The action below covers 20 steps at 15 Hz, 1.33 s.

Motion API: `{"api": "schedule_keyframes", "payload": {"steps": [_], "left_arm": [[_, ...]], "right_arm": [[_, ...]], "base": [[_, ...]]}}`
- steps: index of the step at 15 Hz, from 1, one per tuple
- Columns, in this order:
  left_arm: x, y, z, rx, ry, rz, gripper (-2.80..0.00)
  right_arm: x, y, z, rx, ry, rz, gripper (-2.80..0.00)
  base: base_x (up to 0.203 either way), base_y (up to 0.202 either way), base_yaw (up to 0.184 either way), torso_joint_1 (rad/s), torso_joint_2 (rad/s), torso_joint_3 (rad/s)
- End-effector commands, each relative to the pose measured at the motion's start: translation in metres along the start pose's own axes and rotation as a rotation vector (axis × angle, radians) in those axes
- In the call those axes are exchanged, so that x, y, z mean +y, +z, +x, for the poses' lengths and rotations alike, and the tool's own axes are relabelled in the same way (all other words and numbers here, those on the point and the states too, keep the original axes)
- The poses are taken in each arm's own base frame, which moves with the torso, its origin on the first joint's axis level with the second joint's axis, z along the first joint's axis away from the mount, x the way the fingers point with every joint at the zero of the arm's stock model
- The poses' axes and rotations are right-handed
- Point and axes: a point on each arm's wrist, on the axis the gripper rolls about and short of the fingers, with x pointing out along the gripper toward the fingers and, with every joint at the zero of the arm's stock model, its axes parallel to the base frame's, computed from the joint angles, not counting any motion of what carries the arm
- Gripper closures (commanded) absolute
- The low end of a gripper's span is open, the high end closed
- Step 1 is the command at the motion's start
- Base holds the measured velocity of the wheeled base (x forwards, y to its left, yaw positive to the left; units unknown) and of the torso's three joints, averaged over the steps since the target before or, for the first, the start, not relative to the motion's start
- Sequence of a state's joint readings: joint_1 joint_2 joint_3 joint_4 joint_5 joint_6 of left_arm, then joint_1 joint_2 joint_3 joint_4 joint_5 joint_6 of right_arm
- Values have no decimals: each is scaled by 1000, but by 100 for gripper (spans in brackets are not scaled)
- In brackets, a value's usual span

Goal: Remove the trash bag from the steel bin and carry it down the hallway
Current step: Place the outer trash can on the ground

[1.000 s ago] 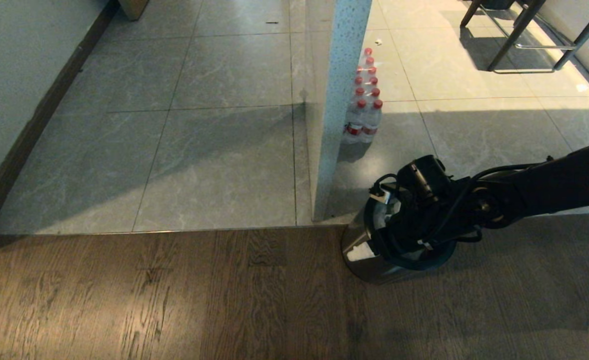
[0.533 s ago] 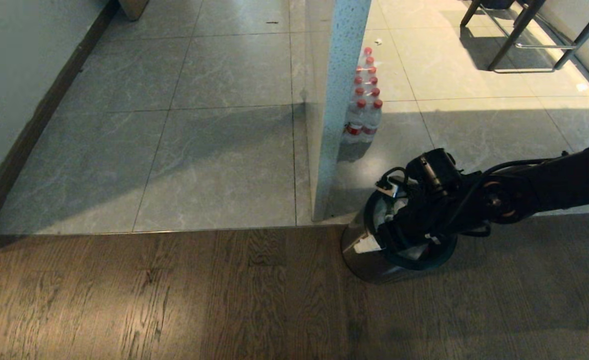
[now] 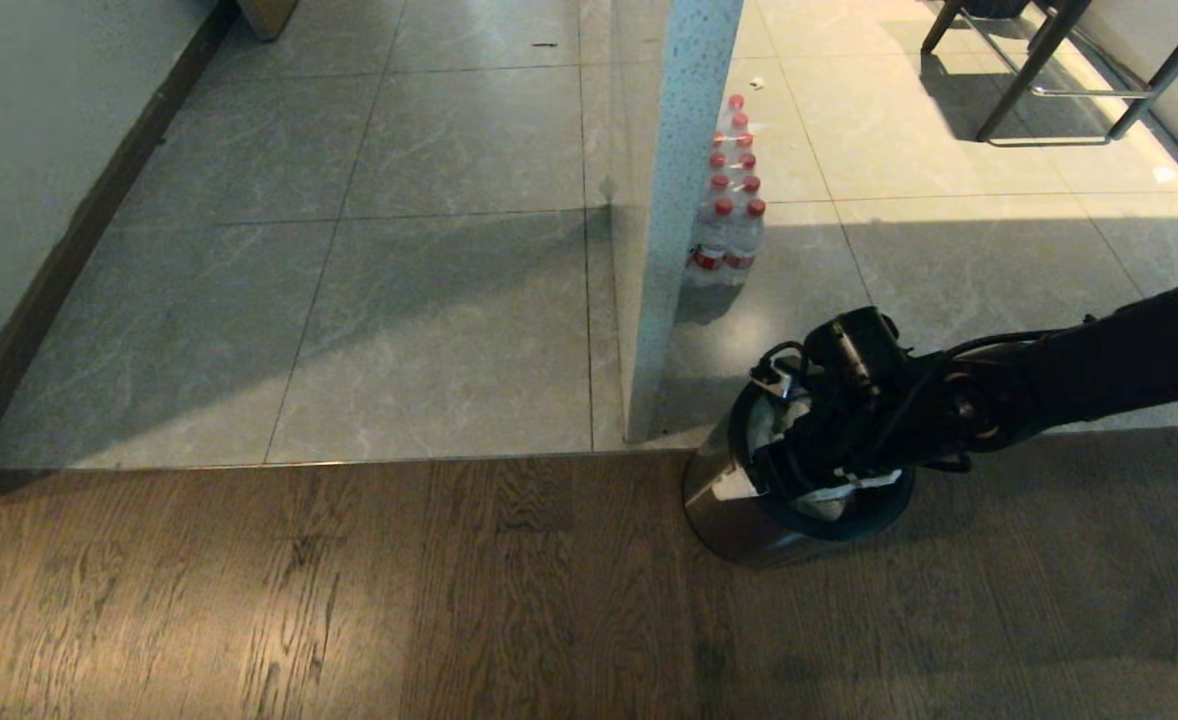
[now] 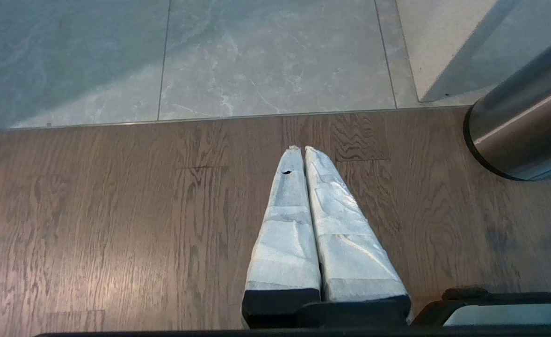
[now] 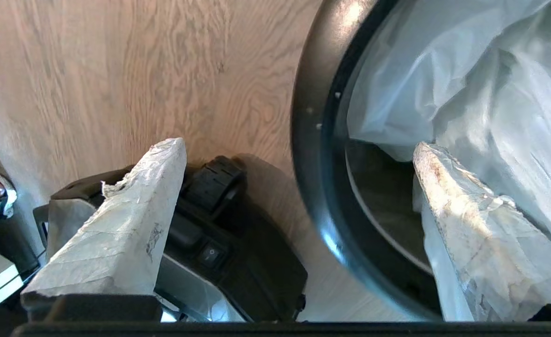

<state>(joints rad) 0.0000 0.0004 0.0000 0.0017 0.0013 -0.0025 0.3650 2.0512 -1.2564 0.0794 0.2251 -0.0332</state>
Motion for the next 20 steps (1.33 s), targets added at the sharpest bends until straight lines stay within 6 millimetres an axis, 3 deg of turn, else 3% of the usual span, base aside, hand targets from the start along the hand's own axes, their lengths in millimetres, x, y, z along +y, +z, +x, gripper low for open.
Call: {"api": "schedule_keyframes", "payload": {"steps": [1, 9, 13, 14, 20], "left_arm": [[0, 0, 0, -2, 0, -1, 0], [0, 0, 0, -2, 0, -1, 0], [0, 0, 0, -2, 0, -1, 0], [0, 0, 0, -2, 0, -1, 0], [0, 0, 0, -1, 0, -1, 0]], "right_arm": [[0, -2, 10, 20, 6, -2, -280], [-8, -6, 47, 3, -7, -31, -280], [-12, -8, 57, -7, -30, -49, -280], [-13, -8, 59, -7, -37, -62, 0], [-13, -1, 55, -44, -99, -78, 0]], "base": [[0, 0, 0, 0, 0, 0], [0, 0, 0, 0, 0, 0], [0, 0, 0, 0, 0, 0], [0, 0, 0, 0, 0, 0], [0, 0, 0, 0, 0, 0]]}}
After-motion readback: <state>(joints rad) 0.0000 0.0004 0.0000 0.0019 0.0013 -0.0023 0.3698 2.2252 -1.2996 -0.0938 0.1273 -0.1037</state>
